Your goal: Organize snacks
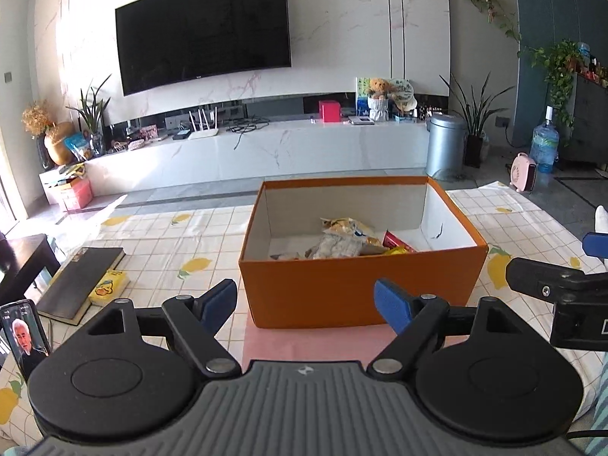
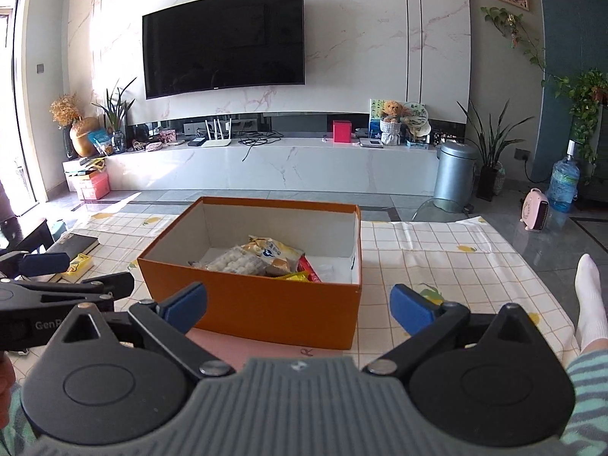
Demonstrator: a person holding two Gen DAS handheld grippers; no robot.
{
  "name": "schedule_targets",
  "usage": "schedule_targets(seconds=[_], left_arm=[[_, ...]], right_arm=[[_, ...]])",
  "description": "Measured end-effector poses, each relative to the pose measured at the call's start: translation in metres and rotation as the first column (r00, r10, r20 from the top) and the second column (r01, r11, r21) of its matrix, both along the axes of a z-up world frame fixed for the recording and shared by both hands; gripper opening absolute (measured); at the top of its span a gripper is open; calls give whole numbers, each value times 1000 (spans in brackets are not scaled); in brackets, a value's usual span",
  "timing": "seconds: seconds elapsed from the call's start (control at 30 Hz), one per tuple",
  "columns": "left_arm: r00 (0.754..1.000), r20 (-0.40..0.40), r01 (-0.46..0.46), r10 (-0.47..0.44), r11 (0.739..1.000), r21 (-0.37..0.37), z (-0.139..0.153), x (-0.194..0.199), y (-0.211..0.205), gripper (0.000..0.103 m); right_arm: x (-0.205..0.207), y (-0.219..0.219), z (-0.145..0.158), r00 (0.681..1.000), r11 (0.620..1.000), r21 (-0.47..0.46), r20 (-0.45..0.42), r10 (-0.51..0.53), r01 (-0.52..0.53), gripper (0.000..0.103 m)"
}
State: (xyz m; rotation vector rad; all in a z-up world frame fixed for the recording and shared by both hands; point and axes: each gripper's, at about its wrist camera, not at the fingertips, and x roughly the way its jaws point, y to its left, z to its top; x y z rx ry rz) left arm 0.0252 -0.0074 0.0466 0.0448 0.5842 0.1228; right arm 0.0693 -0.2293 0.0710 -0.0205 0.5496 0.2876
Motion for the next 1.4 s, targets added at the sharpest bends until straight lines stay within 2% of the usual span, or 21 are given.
schedule_targets(seconds=[0.2, 0.43, 1.4], left_arm=[[998, -59, -12, 12, 1000, 8, -20, 0, 3, 96], [996, -77, -44, 44, 999, 7, -22, 3, 8, 96], [995, -88, -48, 48, 999, 3, -18, 2, 12, 96]], right_arm=[[9, 3, -24, 999, 999, 36, -39, -4, 6, 99], [11, 13, -35, 999, 998, 29, -24, 48, -47, 99], [8, 15, -30, 996, 995, 56, 3, 85, -85, 99]])
